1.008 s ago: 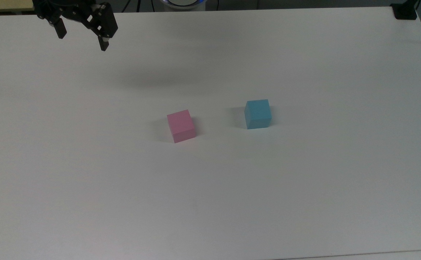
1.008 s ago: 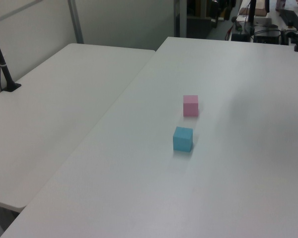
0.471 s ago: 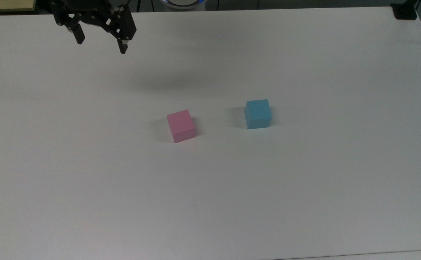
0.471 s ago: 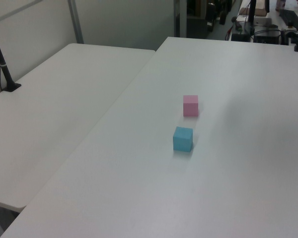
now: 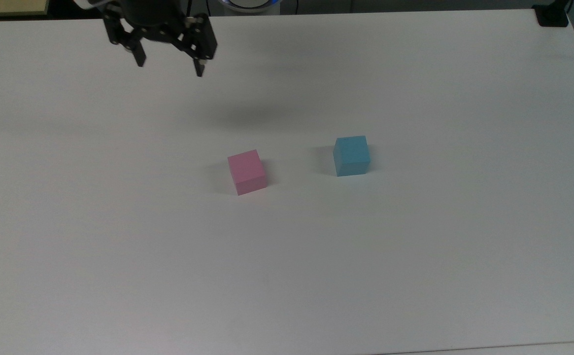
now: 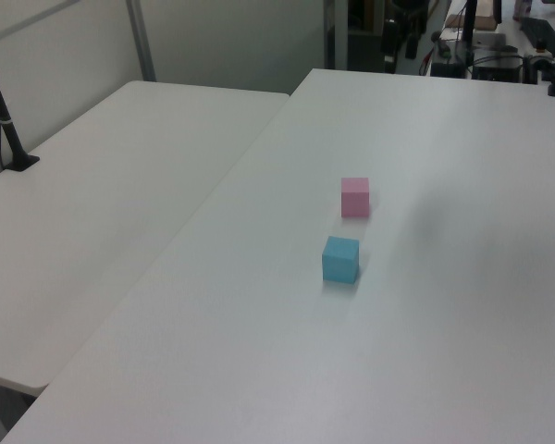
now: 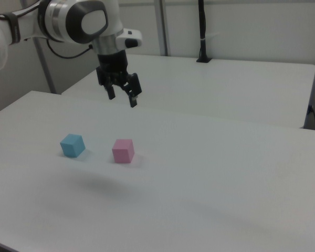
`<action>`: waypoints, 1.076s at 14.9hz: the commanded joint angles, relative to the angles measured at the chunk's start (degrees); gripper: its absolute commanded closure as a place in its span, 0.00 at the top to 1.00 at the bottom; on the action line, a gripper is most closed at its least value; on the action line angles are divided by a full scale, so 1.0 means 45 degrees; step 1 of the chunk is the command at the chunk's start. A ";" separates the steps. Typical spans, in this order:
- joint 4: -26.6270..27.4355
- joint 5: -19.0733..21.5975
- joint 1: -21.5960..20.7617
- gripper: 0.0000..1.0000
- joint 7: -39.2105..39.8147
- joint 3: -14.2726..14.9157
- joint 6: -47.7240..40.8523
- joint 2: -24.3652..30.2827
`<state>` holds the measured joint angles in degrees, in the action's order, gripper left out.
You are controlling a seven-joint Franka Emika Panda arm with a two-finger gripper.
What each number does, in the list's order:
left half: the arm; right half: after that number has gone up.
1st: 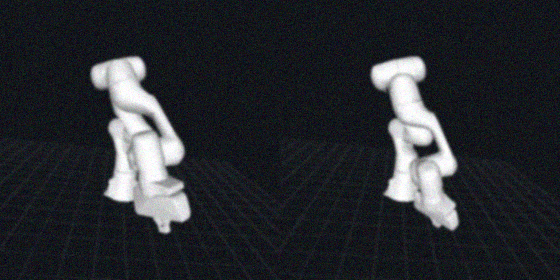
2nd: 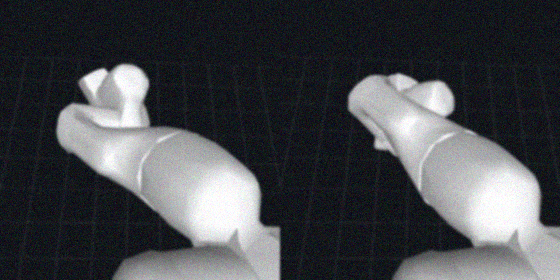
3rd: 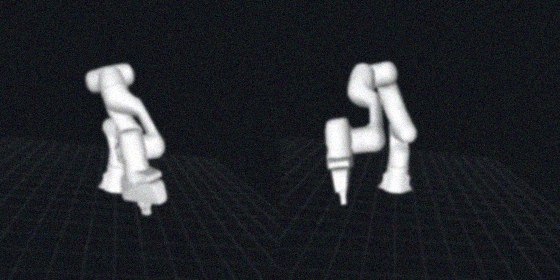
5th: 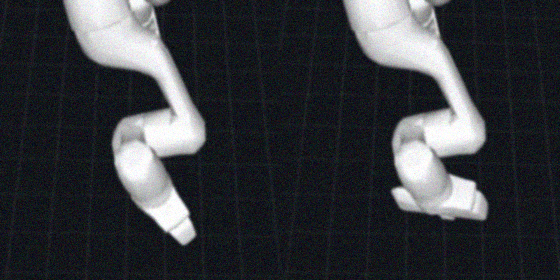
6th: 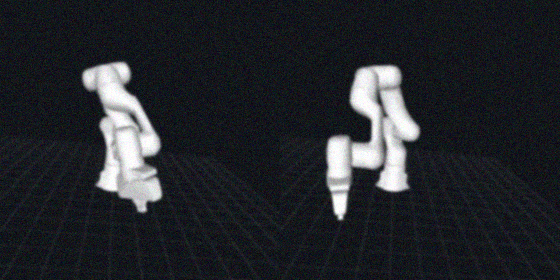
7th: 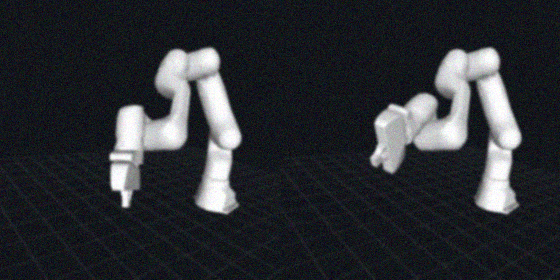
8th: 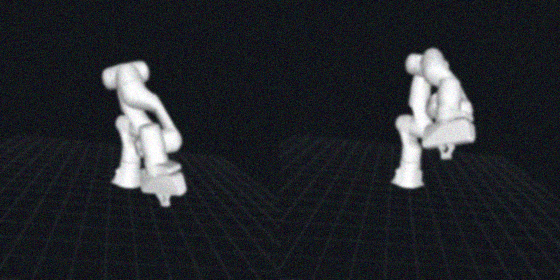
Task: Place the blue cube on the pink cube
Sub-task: 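Move the open gripper over the blue cube and lower onto it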
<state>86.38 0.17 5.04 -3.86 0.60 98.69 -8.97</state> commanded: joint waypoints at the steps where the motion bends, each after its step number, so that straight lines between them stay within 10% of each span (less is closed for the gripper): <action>1: 0.0258 0.0197 -0.0843 1.00 0.0173 -0.0290 -0.0094 -0.0544; 9: 0.0864 0.0197 -0.4827 1.00 -0.2125 -0.0387 0.0991 -0.2221; 16: 0.0923 -0.0232 -0.5437 1.00 -0.3614 -0.0250 0.3281 -0.3611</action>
<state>90.29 0.13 -17.17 -17.40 -1.74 109.39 -24.04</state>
